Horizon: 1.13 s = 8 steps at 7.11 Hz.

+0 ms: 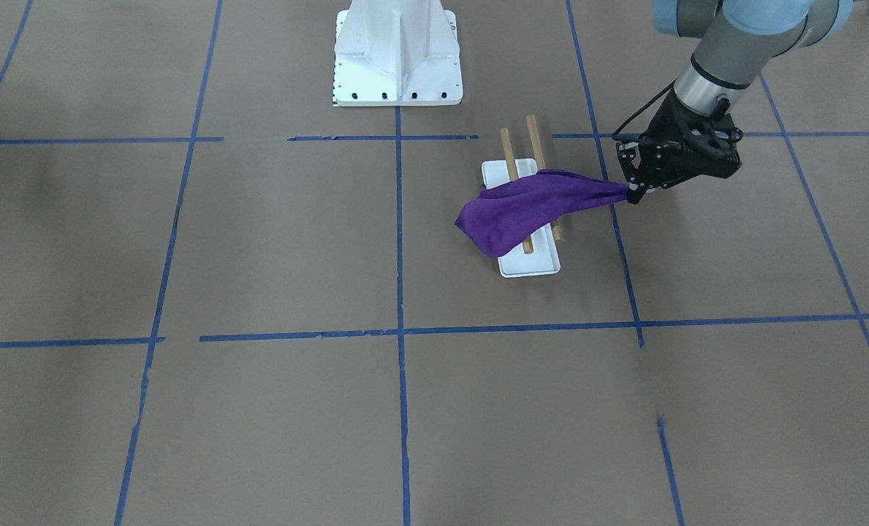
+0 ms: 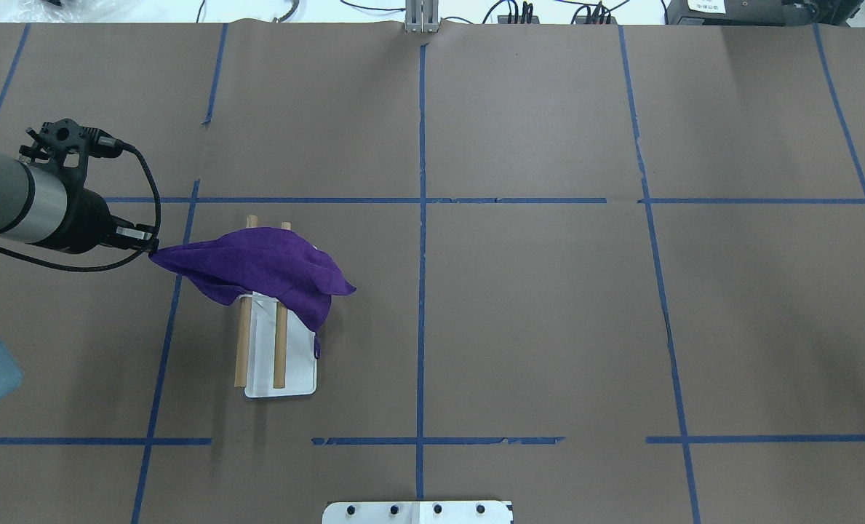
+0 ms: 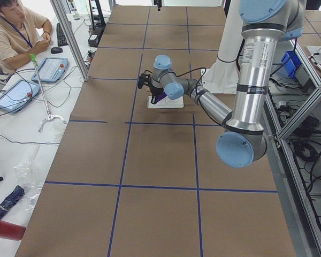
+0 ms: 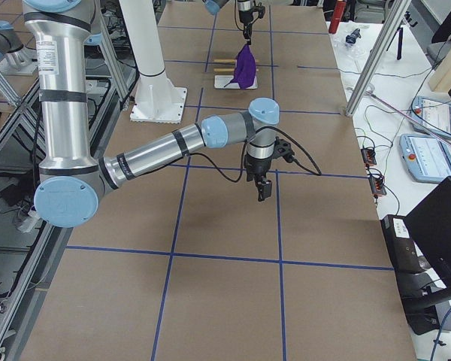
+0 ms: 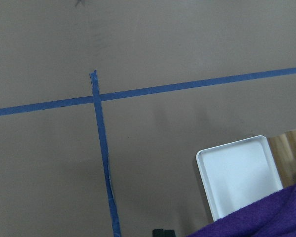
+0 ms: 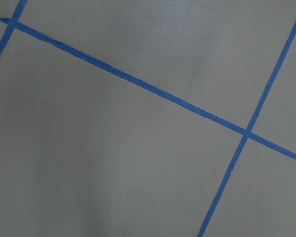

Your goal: Hang towel on rack

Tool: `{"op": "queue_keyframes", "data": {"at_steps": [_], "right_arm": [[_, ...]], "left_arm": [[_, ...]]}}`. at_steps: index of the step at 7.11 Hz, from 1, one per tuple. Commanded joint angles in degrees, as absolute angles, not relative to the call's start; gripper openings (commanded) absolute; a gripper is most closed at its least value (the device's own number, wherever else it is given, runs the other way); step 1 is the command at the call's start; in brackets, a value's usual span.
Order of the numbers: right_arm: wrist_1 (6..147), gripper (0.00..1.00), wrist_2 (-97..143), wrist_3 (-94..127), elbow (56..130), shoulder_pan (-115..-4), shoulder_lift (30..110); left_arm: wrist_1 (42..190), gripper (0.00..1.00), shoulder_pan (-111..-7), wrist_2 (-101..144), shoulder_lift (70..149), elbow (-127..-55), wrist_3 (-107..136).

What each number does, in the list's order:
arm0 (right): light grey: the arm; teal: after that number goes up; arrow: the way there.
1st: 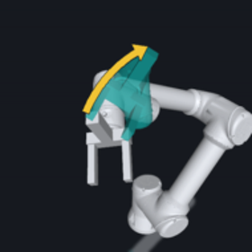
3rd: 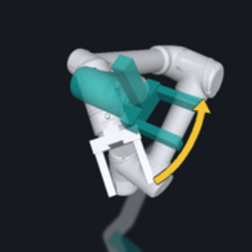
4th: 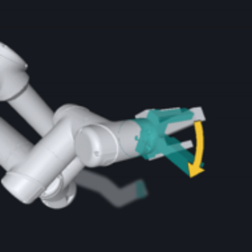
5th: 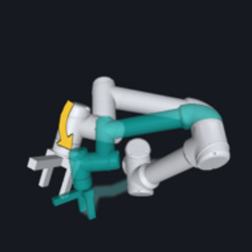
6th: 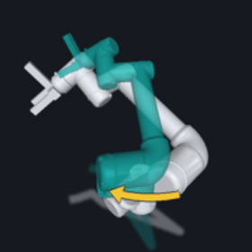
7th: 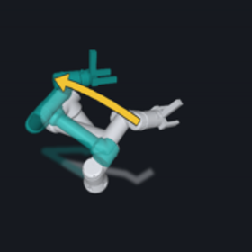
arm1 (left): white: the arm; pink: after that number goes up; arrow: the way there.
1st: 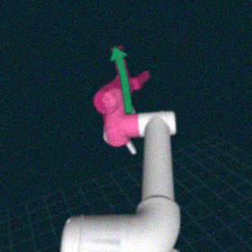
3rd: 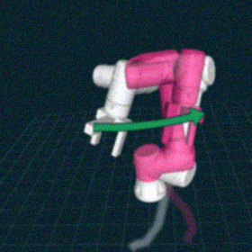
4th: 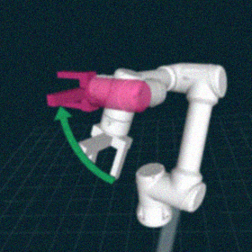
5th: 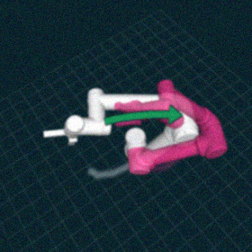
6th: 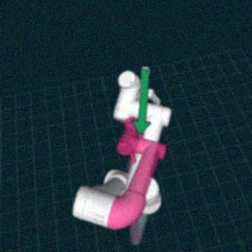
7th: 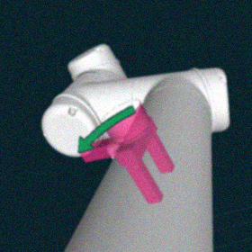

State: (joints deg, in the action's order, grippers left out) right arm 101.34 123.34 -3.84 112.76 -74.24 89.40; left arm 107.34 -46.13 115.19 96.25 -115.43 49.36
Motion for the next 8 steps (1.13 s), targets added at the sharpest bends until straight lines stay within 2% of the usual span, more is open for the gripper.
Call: {"op": "queue_keyframes", "data": {"at_steps": [1,2,3,5,6,7,8], "right_arm": [[101.3,1.00,122.5,-6.1,108.8,-76.8,90.3],[101.3,1.00,121.2,-8.7,103.9,-79.7,89.7],[101.3,1.00,121.5,-8.9,102.2,-82.1,89.7],[101.3,1.00,126.5,-8.7,101.1,-84.7,91.0],[101.3,1.00,129.3,-8.7,100.0,-86.0,91.9],[101.3,1.00,130.0,-8.7,99.8,-86.7,92.5],[101.3,1.00,130.0,-8.6,99.8,-86.7,92.5]], "left_arm": [[108.3,0.97,-46.9,115.1,96.2,-113.5,44.1],[108.2,1.00,-48.7,115.6,96.1,-113.3,40.9],[108.0,1.00,-50.5,115.8,95.8,-112.9,40.9],[107.0,1.00,-58.0,129.7,95.5,-105.9,40.5],[108.0,1.00,-65.8,141.8,92.2,-102.7,39.3],[108.8,1.00,-70.3,140.9,87.4,-102.7,29.2],[107.0,1.00,-74.0,140.1,86.7,-99.5,18.2]]}}
